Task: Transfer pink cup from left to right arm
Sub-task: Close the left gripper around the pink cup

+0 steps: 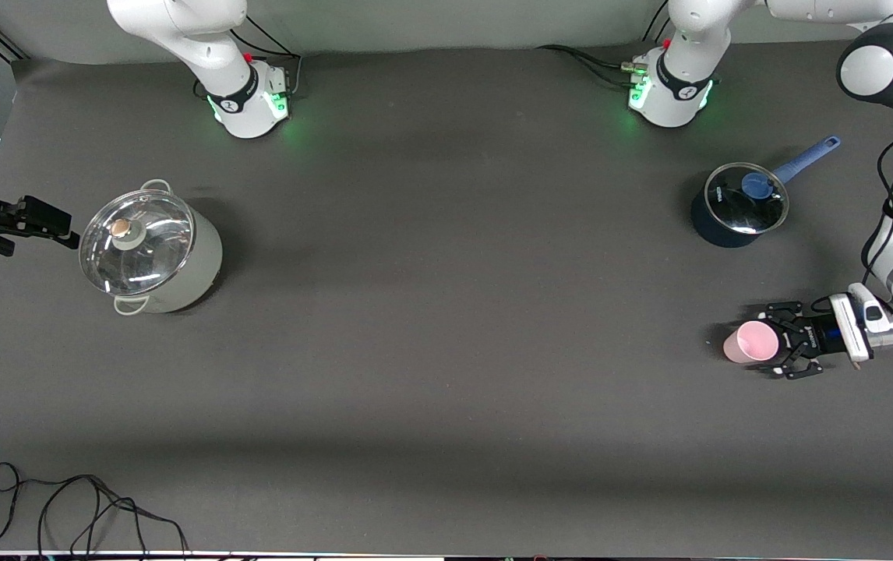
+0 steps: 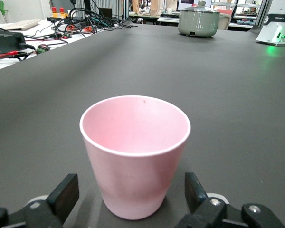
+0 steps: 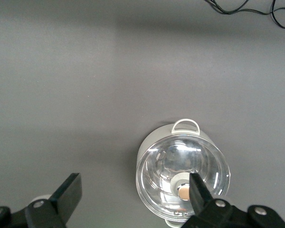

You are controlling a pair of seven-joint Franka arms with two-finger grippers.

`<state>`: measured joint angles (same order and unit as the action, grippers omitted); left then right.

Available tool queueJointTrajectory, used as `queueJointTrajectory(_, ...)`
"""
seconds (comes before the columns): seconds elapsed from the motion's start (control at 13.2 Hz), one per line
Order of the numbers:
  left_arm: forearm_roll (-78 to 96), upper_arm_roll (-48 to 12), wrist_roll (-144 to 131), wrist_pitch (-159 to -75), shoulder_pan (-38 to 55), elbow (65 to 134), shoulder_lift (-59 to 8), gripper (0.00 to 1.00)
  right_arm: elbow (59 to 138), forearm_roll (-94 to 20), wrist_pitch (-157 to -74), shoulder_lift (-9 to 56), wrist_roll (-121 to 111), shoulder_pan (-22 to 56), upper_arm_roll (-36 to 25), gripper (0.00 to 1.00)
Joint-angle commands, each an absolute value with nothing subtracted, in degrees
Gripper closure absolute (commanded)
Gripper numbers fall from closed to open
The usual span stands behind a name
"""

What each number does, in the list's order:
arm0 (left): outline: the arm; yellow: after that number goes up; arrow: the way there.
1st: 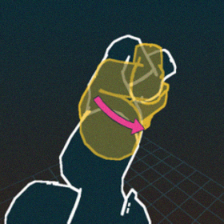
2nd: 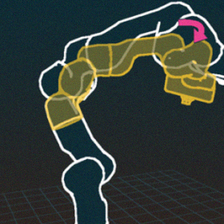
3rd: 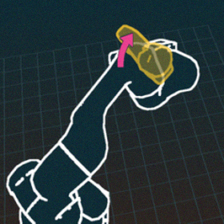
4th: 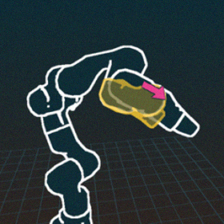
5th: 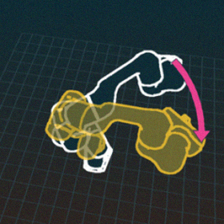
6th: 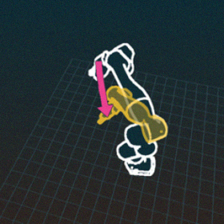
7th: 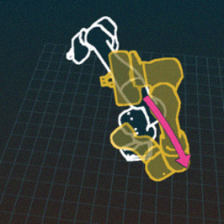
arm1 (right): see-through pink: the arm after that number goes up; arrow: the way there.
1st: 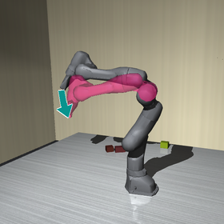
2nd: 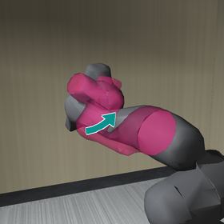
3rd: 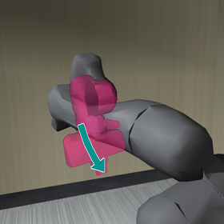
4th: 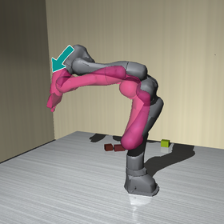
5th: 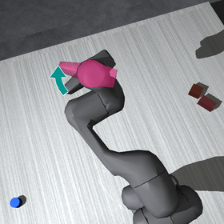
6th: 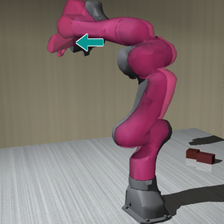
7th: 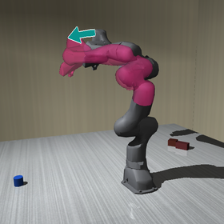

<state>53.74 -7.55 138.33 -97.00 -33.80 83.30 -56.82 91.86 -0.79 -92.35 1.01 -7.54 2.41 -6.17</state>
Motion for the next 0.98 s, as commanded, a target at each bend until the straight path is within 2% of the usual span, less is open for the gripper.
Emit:
queueJointTrajectory(0.0, 55.7, -8.4, 139.2, -97.3, -32.8, 81.9, -58.2, 0.01, 91.1, -0.7, -91.8, 1.2, -6.6, 2.6, -6.2, 0.00)
queueJointTrajectory(0.3, 58.2, -8.7, 139.5, -98.1, -31.4, 82.0, -59.8, 0.01, 91.1, -0.7, -91.8, 1.2, -6.6, 2.6, -6.2, 0.00)
queueJointTrajectory(0.38, 58.3, -8.7, 139.4, -98.1, -31.3, 82.0, -59.9, 0.02, 91.1, -0.7, -91.8, 1.2, -6.6, 2.6, -6.2, 0.00)
queueJointTrajectory(0.45, 58.3, -8.8, 139.4, -98.1, -31.1, 82.0, -59.9, 0.09, 91.1, -0.7, -91.8, 1.2, -6.6, 2.6, -6.2, 0.00)
queueJointTrajectory(0.53, 58.7, -9.0, 139.6, -98.1, -30.9, 82.0, -60.1, 0.18, 91.1, -0.7, -91.8, 1.2, -6.6, 2.6, -6.2, 0.00)
queueJointTrajectory(0.68, 59.0, -9.1, 139.6, -98.0, -30.6, 81.9, -60.3, 0.91, 91.1, -0.7, -91.8, 1.2, -6.6, 2.6, -6.2, 0.00)
queueJointTrajectory(0.75, 59.1, -9.1, 139.5, -98.0, -30.0, 81.9, -60.4, 1.00, 91.1, -0.7, -91.8, 1.2, -6.6, 2.6, -6.2, 0.00)
queueJointTrajectory(0.91, 59.0, -9.1, 139.4, -97.9, -29.5, 81.9, -60.4, 1.00, 91.1, -0.7, -91.8, 1.2, -6.6, 2.6, -6.2, 0.00)
